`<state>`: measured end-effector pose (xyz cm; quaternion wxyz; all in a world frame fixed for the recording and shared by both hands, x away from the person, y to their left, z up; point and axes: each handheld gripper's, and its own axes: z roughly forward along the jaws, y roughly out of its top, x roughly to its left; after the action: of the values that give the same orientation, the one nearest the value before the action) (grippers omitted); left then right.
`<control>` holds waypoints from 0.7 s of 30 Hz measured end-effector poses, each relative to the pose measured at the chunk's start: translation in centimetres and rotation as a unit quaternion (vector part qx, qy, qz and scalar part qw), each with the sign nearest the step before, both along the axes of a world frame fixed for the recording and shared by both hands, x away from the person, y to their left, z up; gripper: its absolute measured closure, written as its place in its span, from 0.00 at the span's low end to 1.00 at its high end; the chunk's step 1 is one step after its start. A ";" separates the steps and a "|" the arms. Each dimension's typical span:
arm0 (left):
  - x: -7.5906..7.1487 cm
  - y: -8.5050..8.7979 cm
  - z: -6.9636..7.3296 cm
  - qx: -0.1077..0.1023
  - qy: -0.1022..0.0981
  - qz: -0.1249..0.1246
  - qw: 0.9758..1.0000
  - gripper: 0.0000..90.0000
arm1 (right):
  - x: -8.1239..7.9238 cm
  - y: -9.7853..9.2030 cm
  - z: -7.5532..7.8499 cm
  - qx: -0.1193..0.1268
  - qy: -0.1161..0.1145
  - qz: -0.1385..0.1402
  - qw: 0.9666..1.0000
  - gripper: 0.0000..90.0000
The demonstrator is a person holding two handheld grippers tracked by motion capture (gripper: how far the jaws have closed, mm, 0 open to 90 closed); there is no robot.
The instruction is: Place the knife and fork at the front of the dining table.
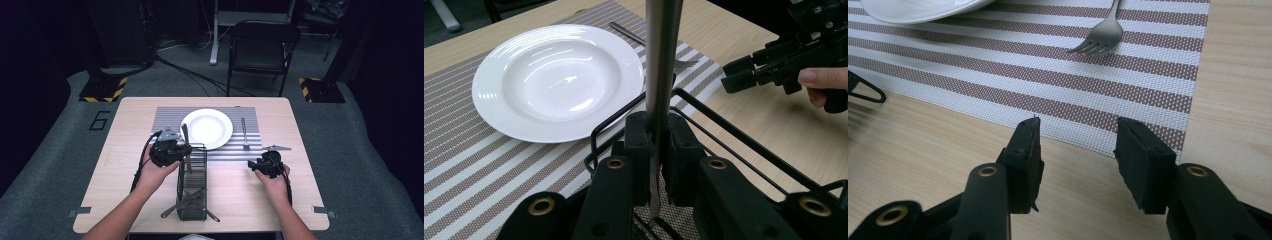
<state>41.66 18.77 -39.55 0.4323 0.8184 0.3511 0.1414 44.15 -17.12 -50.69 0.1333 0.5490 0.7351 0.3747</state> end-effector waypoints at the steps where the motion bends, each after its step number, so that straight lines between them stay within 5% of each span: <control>1: 0.0 0.0 0.0 -0.001 0.000 0.000 1.000 0.91 | 0.0 0.0 0.0 0.000 0.000 0.000 1.000 0.59; 5: 0.1 -0.2 0.4 -0.005 0.012 -0.003 1.000 0.91 | 0.0 0.0 0.0 0.001 0.001 -0.001 1.000 0.59; 21: -0.2 -0.1 3.6 -0.006 -0.015 -0.010 1.000 0.92 | 0.0 0.0 -0.1 0.002 0.005 -0.001 1.000 0.59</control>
<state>41.47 18.63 -35.98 0.4438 0.8170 0.3375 0.1473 44.17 -17.12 -50.83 0.1285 0.5516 0.7347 0.3734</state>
